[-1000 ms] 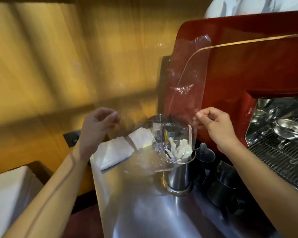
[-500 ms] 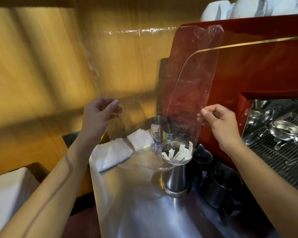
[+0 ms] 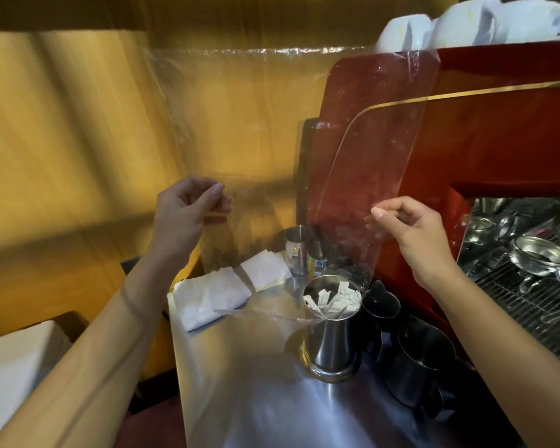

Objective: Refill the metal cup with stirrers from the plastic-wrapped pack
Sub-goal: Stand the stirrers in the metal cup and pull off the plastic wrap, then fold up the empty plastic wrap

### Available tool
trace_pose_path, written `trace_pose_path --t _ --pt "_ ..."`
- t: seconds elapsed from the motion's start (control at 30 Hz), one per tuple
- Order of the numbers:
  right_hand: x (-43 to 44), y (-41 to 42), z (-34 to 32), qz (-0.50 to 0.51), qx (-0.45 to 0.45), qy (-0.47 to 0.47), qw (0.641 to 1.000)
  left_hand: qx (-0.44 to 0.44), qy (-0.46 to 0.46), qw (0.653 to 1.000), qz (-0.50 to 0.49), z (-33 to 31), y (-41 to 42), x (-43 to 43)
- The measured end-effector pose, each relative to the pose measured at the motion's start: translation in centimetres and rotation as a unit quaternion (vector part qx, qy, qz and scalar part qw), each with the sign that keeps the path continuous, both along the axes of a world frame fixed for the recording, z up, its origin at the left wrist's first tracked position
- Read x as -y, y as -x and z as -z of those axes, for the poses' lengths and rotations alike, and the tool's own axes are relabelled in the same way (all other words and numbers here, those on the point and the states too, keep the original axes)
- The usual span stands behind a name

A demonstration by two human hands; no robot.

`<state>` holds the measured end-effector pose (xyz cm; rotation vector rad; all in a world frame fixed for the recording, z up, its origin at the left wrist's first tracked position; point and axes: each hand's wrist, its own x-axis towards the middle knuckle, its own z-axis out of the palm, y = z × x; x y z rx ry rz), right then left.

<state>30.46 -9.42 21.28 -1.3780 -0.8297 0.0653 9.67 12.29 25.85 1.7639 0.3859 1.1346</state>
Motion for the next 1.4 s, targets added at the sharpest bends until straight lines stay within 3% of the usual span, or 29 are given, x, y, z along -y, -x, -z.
trace_pose_path --t 0.33,0.67,0.97,1.17,1.4 --pt "-1.5 0.5 -3.0 -0.089 -0.036 -0.047 0.994 0.015 0.016 0.999 -0.026 -2.1 1.6 -0.5" --pt "-4.1 1.5 -4.0 -0.122 -0.013 -0.037 0.992 0.025 0.043 0.994 -0.101 -1.8 5.9 -1.2" --pt "-6.2 4.1 -3.6 -0.212 -0.049 -0.022 0.976 0.012 0.039 0.988 -0.152 -1.4 10.1 -1.3" --pt "-7.5 4.7 -1.4 -0.209 -0.118 0.020 0.971 -0.078 0.161 0.983 -0.045 1.1 12.5 -0.8" --pt "-7.7 4.8 1.4 -0.195 -0.120 0.060 0.972 -0.089 0.199 0.973 -0.077 4.6 13.4 -0.2"
